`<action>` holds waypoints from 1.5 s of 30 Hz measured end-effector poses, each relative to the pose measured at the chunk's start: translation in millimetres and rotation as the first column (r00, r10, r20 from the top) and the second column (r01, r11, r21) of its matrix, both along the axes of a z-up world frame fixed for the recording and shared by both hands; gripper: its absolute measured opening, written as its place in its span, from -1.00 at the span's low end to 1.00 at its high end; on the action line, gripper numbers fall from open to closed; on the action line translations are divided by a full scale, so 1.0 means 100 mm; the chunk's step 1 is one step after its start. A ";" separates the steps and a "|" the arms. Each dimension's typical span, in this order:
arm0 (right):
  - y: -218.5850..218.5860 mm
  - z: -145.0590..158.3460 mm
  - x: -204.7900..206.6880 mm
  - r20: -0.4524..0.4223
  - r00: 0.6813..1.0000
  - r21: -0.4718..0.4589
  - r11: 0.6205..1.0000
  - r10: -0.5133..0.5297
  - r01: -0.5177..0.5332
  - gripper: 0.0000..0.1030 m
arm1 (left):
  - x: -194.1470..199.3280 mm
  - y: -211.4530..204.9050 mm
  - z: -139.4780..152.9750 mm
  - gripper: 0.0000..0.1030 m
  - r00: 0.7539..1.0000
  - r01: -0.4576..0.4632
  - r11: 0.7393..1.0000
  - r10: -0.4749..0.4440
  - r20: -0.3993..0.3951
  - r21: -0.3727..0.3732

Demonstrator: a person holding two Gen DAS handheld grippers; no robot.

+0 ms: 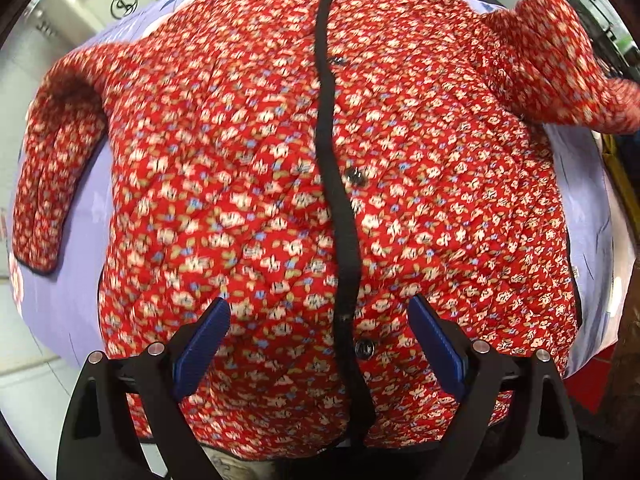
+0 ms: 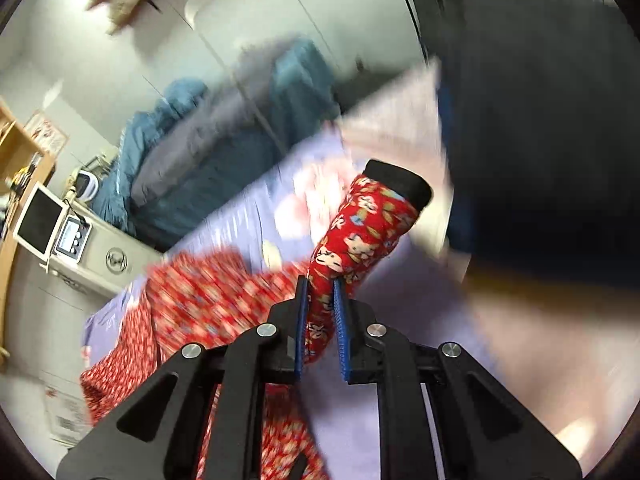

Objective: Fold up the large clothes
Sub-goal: 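Grasp the sleeve cuff with the right gripper and lift it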

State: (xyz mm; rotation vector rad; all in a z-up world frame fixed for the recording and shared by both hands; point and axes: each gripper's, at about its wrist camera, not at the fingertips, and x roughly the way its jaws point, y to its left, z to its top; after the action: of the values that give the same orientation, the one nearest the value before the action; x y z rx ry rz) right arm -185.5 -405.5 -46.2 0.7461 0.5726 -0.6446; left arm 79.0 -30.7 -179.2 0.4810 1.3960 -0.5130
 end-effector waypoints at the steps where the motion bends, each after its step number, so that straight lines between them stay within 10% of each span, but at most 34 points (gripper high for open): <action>1: -0.06 0.18 -0.08 0.015 1.000 -0.054 0.998 -0.025 0.025 -0.89 | 0.03 -0.01 0.00 0.71 1.000 0.010 1.000 -0.010 0.003 -0.005; 6: -0.33 0.63 -0.47 -0.027 0.979 -0.186 0.963 -0.203 0.194 -0.99 | 0.22 0.05 -0.06 0.71 1.000 0.015 0.999 -0.015 -0.002 -0.040; 11: -0.26 0.53 -0.47 -0.038 0.982 0.002 0.983 -0.185 0.185 -0.96 | 0.48 0.25 -0.12 0.71 1.000 -0.018 0.997 0.019 0.007 -0.069; 16: 0.14 0.02 -0.22 -0.037 0.987 0.154 0.975 -0.155 0.159 0.42 | 0.59 0.35 -0.16 0.71 0.998 0.039 0.998 -0.038 0.040 -0.042; 25: 0.24 -1.03 -0.25 -0.024 0.926 0.468 0.814 -0.376 0.343 0.42 | 0.66 0.56 -0.09 0.71 0.999 0.007 1.000 -0.006 0.032 -0.030; 36: -0.09 -1.22 0.03 -0.194 0.915 0.148 0.911 -0.354 0.384 0.39 | 0.57 0.58 -0.08 0.71 0.999 -0.045 0.998 0.043 0.033 0.036; 38: -0.20 -1.29 0.18 -0.250 0.917 0.098 0.935 -0.309 0.342 0.22 | 0.52 0.49 -0.08 0.71 0.999 -0.031 0.999 0.030 0.035 0.045; 41: -0.31 -1.42 0.20 -0.265 0.932 0.167 0.940 -0.249 0.299 -0.58 | 0.45 0.38 -0.10 0.71 0.999 -0.017 0.999 0.015 0.031 0.050; 45: -0.23 -1.18 0.19 -0.238 0.943 0.128 0.955 -0.233 0.268 -0.70 | 0.42 0.31 -0.10 0.71 0.999 -0.010 0.998 0.009 0.031 0.054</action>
State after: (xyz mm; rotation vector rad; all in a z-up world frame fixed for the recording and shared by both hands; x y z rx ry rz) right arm -166.5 -429.0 -163.8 0.9128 0.7455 -0.9354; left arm 121.3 0.1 -188.8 0.5236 1.3847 -0.4595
